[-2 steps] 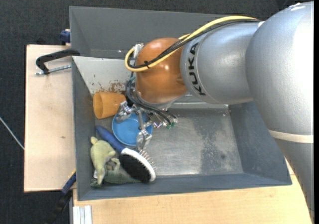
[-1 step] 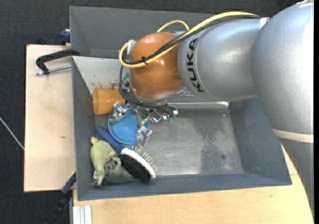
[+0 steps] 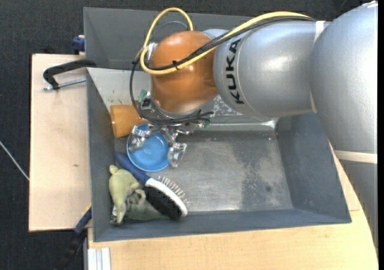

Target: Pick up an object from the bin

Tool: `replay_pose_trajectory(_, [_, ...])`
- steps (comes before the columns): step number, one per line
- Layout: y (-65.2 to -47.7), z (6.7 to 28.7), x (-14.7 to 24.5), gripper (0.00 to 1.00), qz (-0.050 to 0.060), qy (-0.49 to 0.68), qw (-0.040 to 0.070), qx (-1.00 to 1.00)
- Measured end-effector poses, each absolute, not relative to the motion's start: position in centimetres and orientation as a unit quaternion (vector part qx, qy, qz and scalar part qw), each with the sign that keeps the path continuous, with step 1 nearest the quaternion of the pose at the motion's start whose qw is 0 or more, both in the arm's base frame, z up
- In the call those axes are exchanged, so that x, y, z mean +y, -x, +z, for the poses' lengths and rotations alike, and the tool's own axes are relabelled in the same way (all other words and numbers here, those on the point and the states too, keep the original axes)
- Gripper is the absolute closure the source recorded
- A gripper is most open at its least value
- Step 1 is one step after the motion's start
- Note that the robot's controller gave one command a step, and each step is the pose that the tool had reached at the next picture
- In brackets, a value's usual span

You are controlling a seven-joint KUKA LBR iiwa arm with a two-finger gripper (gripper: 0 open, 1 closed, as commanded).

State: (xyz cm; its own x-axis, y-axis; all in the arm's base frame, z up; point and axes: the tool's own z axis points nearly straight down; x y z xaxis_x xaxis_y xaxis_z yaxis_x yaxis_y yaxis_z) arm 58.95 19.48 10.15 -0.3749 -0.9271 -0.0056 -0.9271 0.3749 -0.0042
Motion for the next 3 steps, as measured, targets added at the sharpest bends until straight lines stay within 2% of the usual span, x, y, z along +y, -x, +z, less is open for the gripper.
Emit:
replay_pose_trajectory(1, [-59.79,8.89,21.14,0.00,-0.008,0.654,0.005,0.757])
replay_pose_trajectory(2, [-60.24,8.79,21.97,0.00,-0.011,0.802,0.013,0.597])
replay_pose_trajectory(3, [-60.17,8.39,21.12,1.00,-0.012,0.802,0.000,0.597])
